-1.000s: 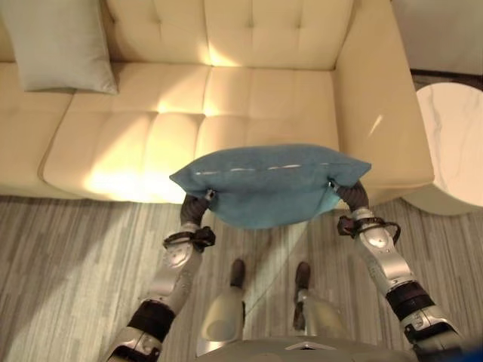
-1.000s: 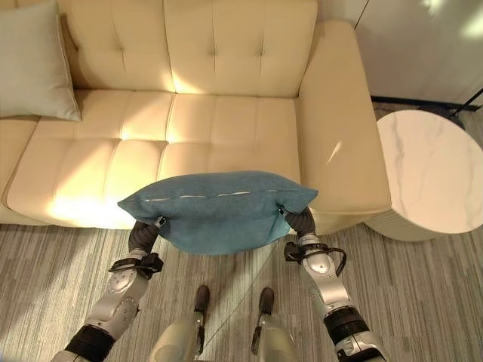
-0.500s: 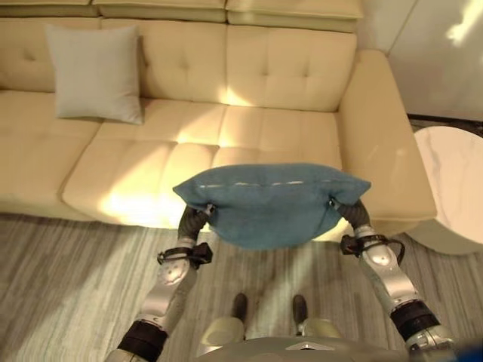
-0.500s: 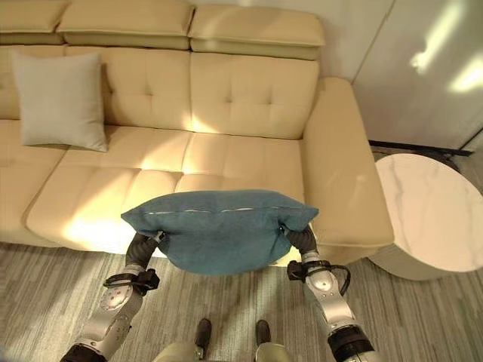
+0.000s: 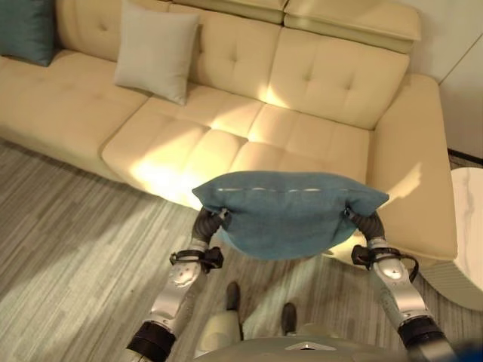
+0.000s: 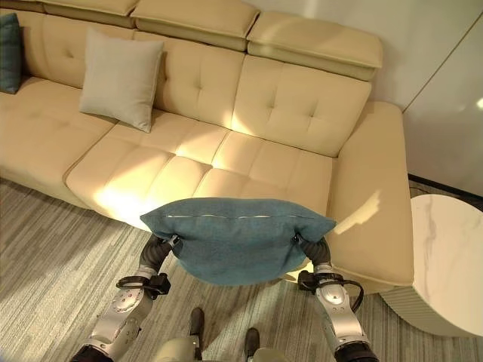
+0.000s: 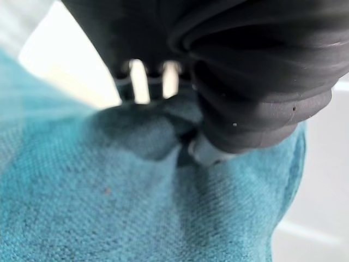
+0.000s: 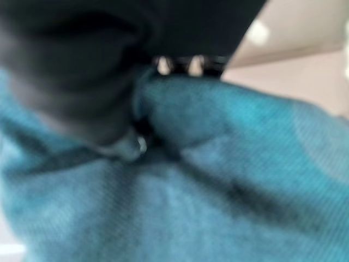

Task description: Pick up all the scattered cushions and arrange them neatly on the sofa.

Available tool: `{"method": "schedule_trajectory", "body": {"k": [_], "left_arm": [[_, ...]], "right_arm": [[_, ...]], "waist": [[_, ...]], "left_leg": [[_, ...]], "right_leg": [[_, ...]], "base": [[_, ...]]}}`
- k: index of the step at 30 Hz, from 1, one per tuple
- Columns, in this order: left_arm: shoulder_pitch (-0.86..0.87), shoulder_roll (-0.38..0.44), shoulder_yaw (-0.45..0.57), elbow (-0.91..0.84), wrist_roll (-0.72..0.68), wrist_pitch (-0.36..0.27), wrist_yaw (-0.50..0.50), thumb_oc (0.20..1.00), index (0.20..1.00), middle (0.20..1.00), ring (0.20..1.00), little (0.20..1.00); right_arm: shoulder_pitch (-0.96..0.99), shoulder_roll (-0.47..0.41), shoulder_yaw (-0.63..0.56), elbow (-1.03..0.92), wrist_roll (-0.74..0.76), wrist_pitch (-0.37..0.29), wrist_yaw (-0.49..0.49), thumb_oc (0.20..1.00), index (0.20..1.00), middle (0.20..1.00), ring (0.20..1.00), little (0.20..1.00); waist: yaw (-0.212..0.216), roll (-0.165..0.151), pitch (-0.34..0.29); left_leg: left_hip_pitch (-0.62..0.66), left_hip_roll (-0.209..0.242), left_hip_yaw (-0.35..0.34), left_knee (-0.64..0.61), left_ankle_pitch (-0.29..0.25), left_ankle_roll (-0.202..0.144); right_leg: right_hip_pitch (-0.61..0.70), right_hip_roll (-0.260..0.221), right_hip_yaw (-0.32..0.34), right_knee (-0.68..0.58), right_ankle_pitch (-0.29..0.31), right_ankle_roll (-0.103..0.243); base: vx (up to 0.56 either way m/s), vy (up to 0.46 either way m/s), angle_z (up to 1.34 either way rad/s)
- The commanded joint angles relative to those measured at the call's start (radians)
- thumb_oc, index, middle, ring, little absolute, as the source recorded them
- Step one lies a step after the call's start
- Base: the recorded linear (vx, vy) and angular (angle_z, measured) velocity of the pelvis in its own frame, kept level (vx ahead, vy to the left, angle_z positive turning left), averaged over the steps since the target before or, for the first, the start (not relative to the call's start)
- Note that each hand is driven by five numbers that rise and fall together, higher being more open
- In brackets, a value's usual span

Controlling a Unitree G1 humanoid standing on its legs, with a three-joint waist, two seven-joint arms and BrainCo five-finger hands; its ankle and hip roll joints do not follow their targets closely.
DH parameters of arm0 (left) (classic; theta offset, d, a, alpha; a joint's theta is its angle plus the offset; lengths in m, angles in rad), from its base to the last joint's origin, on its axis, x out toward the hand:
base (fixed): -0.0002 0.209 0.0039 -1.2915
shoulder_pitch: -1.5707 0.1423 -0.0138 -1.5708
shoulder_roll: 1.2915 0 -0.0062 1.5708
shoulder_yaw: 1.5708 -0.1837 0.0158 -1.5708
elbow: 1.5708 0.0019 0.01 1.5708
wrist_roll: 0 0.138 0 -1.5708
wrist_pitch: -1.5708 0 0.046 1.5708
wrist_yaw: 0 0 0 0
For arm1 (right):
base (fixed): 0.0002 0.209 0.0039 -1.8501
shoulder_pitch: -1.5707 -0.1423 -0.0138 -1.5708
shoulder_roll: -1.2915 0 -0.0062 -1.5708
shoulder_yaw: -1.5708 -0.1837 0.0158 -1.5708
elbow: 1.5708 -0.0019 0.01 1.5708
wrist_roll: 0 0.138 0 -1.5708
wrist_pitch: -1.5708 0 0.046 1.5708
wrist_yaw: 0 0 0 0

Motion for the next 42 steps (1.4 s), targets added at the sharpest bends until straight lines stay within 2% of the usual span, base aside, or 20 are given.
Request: {"method": "schedule_trajectory", "body": {"k": [1,2,3,4,6,9,11,13,16,17,18,19,21,22,23,25,26,29,31,42], "left_arm": [[-0.092,0.011,0.017,-0.089,0.042,-0.066,-0.034,0.200,0.200,0.200,0.200,0.200],[-0.085,0.013,0.021,-0.096,0.048,-0.059,-0.028,0.200,0.200,0.200,0.200,0.200],[-0.089,0.022,0.025,-0.108,0.054,-0.062,-0.024,0.200,0.200,0.200,0.200,0.200],[-0.095,0.026,0.025,-0.112,0.055,-0.065,-0.021,0.200,0.200,0.200,0.200,0.200],[-0.099,0.028,0.023,-0.115,0.067,-0.064,-0.018,0.200,0.200,0.200,0.200,0.200],[-0.110,0.029,0.019,-0.120,0.070,-0.072,-0.020,0.200,0.200,0.200,0.200,0.200],[-0.119,0.027,0.018,-0.118,0.072,-0.072,-0.019,0.200,0.200,0.200,0.200,0.200],[-0.124,0.023,0.019,-0.113,0.074,-0.072,-0.025,0.200,0.200,0.200,0.200,0.200],[-0.123,0.008,0.007,-0.104,0.070,-0.072,-0.043,0.200,0.200,0.200,0.200,0.200],[-0.118,-0.001,0.000,-0.101,0.063,-0.075,-0.053,0.200,0.200,0.200,0.200,0.200],[-0.123,-0.012,-0.019,-0.098,0.047,-0.066,-0.071,0.200,0.200,0.200,0.200,0.200],[-0.126,-0.012,-0.029,-0.099,0.042,-0.060,-0.075,0.200,0.200,0.200,0.200,0.200],[-0.126,-0.010,-0.033,-0.110,0.050,-0.056,-0.074,0.200,0.200,0.200,0.200,0.200],[-0.128,-0.007,-0.032,-0.114,0.057,-0.056,-0.067,0.200,0.200,0.200,0.200,0.200],[-0.132,-0.006,-0.029,-0.114,0.060,-0.057,-0.064,0.200,0.200,0.200,0.200,0.200],[-0.149,0.001,-0.027,-0.120,0.078,-0.064,-0.064,0.200,0.200,0.200,0.200,0.200],[-0.176,0.005,-0.030,-0.130,0.092,-0.065,-0.058,0.200,0.200,0.200,0.200,0.200],[-0.179,0.028,0.004,-0.141,0.099,-0.067,-0.045,0.200,0.200,0.200,0.200,0.200],[-0.174,0.030,0.025,-0.144,0.106,-0.068,-0.034,0.200,0.200,0.200,0.200,0.200],[-0.156,0.010,0.027,-0.147,0.124,-0.045,-0.030,0.200,0.200,0.200,0.200,0.200]], "right_arm": [[-0.068,0.021,0.009,-0.092,-0.004,-0.093,0.015,0.200,0.200,0.200,0.200,0.200],[-0.077,0.031,0.024,-0.089,-0.020,-0.087,0.016,0.200,0.200,0.200,0.200,0.200],[-0.103,0.036,0.041,-0.085,-0.041,-0.082,0.016,0.200,0.200,0.200,0.200,0.200],[-0.111,0.040,0.044,-0.085,-0.039,-0.085,0.018,0.200,0.200,0.200,0.200,0.200],[-0.117,0.042,0.048,-0.081,-0.047,-0.084,0.011,0.200,0.200,0.200,0.200,0.200],[-0.143,0.033,0.056,-0.080,-0.038,-0.084,0.017,0.200,0.200,0.200,0.200,0.200],[-0.159,0.026,0.062,-0.079,-0.036,-0.086,0.014,0.200,0.200,0.200,0.200,0.200],[-0.164,0.020,0.069,-0.079,-0.041,-0.082,0.018,0.200,0.200,0.200,0.200,0.200],[-0.138,0.011,0.064,-0.086,-0.041,-0.082,0.027,0.200,0.200,0.200,0.200,0.200],[-0.120,-0.001,0.048,-0.087,-0.040,-0.084,0.028,0.200,0.200,0.200,0.200,0.200],[-0.086,-0.013,0.015,-0.100,-0.019,-0.090,0.023,0.200,0.200,0.200,0.200,0.200],[-0.073,-0.018,0.015,-0.110,0.000,-0.095,0.022,0.200,0.200,0.200,0.200,0.200],[-0.075,-0.020,0.008,-0.103,0.000,-0.096,0.020,0.200,0.200,0.200,0.200,0.200],[-0.079,-0.018,0.012,-0.102,-0.009,-0.096,0.012,0.200,0.200,0.200,0.200,0.200],[-0.081,-0.020,0.014,-0.098,-0.012,-0.098,0.010,0.200,0.200,0.200,0.200,0.200],[-0.074,-0.026,0.015,-0.103,-0.025,-0.092,0.024,0.200,0.200,0.200,0.200,0.200],[-0.095,-0.029,0.018,-0.092,-0.040,-0.085,0.017,0.200,0.200,0.200,0.200,0.200],[-0.139,-0.025,0.032,-0.056,-0.056,-0.067,0.019,0.200,0.200,0.200,0.200,0.200],[-0.146,-0.021,0.037,-0.047,-0.061,-0.063,0.026,0.200,0.200,0.200,0.200,0.200],[-0.094,-0.027,0.011,-0.077,-0.079,-0.057,0.031,0.200,0.200,0.200,0.200,0.200]], "waist": [[0.007,-0.038,-0.083],[0.019,-0.039,-0.076],[0.017,-0.034,-0.054],[0.013,-0.029,-0.045],[0.012,-0.025,-0.043],[-0.002,-0.016,-0.052],[-0.012,-0.017,-0.047],[-0.018,-0.023,-0.043],[-0.023,-0.039,-0.055],[-0.029,-0.038,-0.074],[-0.041,-0.039,-0.083],[-0.035,-0.051,-0.071],[-0.027,-0.064,-0.073],[-0.013,-0.059,-0.073],[-0.008,-0.054,-0.070],[-0.016,-0.037,-0.082],[-0.016,-0.028,-0.089],[0.006,-0.025,-0.106],[0.021,-0.023,-0.109],[0.007,-0.013,-0.133]], "left_leg": [[0.009,-0.043,0.020,0.062,-0.055,-0.016],[0.027,-0.053,0.028,0.073,-0.080,0.004],[0.050,-0.062,0.033,0.078,-0.097,0.030],[0.057,-0.058,0.029,0.079,-0.099,0.035],[0.063,-0.060,0.022,0.082,-0.109,0.039],[0.117,-0.073,0.004,0.037,-0.117,0.037],[0.152,-0.080,-0.010,0.009,-0.124,0.032],[0.177,-0.083,-0.025,0.006,-0.140,0.025],[0.196,-0.084,-0.053,0.029,-0.171,0.011],[0.193,-0.072,-0.070,0.054,-0.170,-0.005],[0.155,-0.039,-0.058,0.184,-0.121,-0.060],[0.090,-0.016,-0.081,0.303,-0.078,-0.067],[0.051,-0.029,-0.083,0.204,-0.117,-0.049],[0.021,-0.031,-0.110,0.113,-0.071,-0.050],[0.012,-0.027,-0.120,0.090,-0.049,-0.055],[0.049,-0.014,-0.110,0.015,-0.037,-0.060],[0.081,-0.022,-0.109,-0.015,-0.032,-0.055],[0.129,-0.035,-0.043,-0.029,-0.071,-0.019],[0.144,-0.038,-0.006,-0.031,-0.083,-0.012],[0.193,-0.032,-0.009,-0.052,-0.097,-0.022]], "right_leg": [[-0.025,-0.024,0.078,0.132,-0.004,0.104],[-0.044,-0.040,0.103,0.216,0.002,0.129],[-0.125,-0.059,0.125,0.389,0.094,0.167],[-0.152,-0.049,0.134,0.449,0.101,0.169],[-0.168,-0.046,0.135,0.470,0.093,0.164],[-0.221,-0.019,0.118,0.328,0.055,0.134],[-0.249,-0.012,0.093,0.186,0.087,0.139],[-0.267,-0.019,0.074,0.111,0.126,0.148],[-0.227,-0.019,0.107,0.086,0.134,0.146],[-0.198,-0.006,0.118,0.081,0.128,0.130],[-0.149,-0.006,0.090,0.078,0.110,0.103],[-0.091,0.004,0.085,0.068,0.081,0.069],[-0.067,-0.003,0.098,0.052,0.072,0.078],[-0.052,0.008,0.123,0.043,0.069,0.081],[-0.047,0.014,0.134,0.044,0.065,0.083],[-0.039,0.022,0.150,0.044,0.053,0.085],[-0.039,0.008,0.172,0.034,0.059,0.100],[-0.033,-0.020,0.222,0.010,0.083,0.136],[-0.035,-0.037,0.209,0.008,0.093,0.153],[0.012,-0.054,0.158,-0.016,0.067,0.151]], "base": [[0.18,0.239,-0.09],[0.25,0.404,-0.64],[0.17,0.352,-0.87],[0.14,0.255,-0.80],[0.12,0.101,-0.16],[0.25,0.081,-0.08],[0.24,-0.014,-0.20],[0.24,-0.056,0.10],[0.29,-0.110,0.57],[0.47,-0.265,1.04],[0.57,-0.414,0.83],[0.45,-0.358,0.76],[0.29,-0.120,0.64],[0.22,0.005,-0.33],[0.19,0.075,-1.32],[0.16,0.165,-1.21],[0.16,0.264,-0.63],[0.09,0.244,-1.24],[0.04,0.097,-1.46],[0.05,0.006,0.09]]}}
